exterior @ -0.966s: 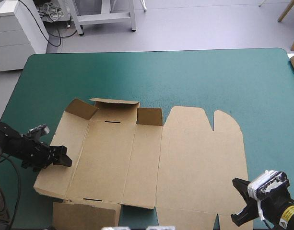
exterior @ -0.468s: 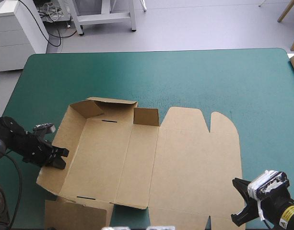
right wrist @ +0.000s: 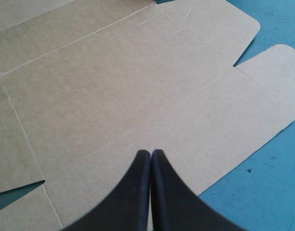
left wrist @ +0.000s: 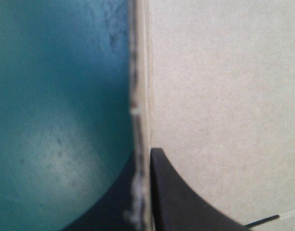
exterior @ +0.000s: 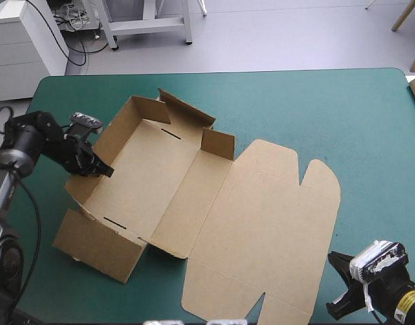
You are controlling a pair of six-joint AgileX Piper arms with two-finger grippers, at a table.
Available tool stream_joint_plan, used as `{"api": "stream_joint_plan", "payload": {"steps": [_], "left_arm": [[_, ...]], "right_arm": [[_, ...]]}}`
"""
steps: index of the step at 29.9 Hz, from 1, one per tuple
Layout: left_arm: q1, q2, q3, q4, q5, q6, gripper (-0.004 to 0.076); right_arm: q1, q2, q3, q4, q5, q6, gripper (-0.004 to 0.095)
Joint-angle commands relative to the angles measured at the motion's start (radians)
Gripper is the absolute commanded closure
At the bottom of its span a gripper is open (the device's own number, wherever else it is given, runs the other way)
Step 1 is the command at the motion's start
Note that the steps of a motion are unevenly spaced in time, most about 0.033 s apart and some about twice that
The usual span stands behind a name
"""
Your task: Fold the box
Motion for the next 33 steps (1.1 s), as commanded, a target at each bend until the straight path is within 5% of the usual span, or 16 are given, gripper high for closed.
{"api": "stream_joint_plan", "payload": {"steps": [1,10,23,29,33], "left_arm": [[-0.071,0.077,-0.155,0.059,0.024,-0.022,0.0731],[-0.317,0.188,-0.404,0.362,-0.002,0.004,0.0731],[-0.68,0.125,-0.406,0.69,-0.105,0.068,0.0731],[-0.79,0.057,-0.322,0.769,-0.142,0.059,0.0731],[-0.839,-0.037,-0.148,0.869,-0.302,-0.048,0.0731]], "right_arm": [[-0.005,0.013,-0.026,0.004,-0.073,-0.001,0.0929],[-0.005,0.013,-0.026,0.002,-0.073,0.021,0.0929],[-0.005,0.013,-0.026,0.002,-0.073,0.043,0.0929],[-0.005,0.013,-0.026,0.0,-0.073,0.043,0.0929],[-0.005,0.013,-0.026,-0.002,-0.073,0.043,0.0929]]}}
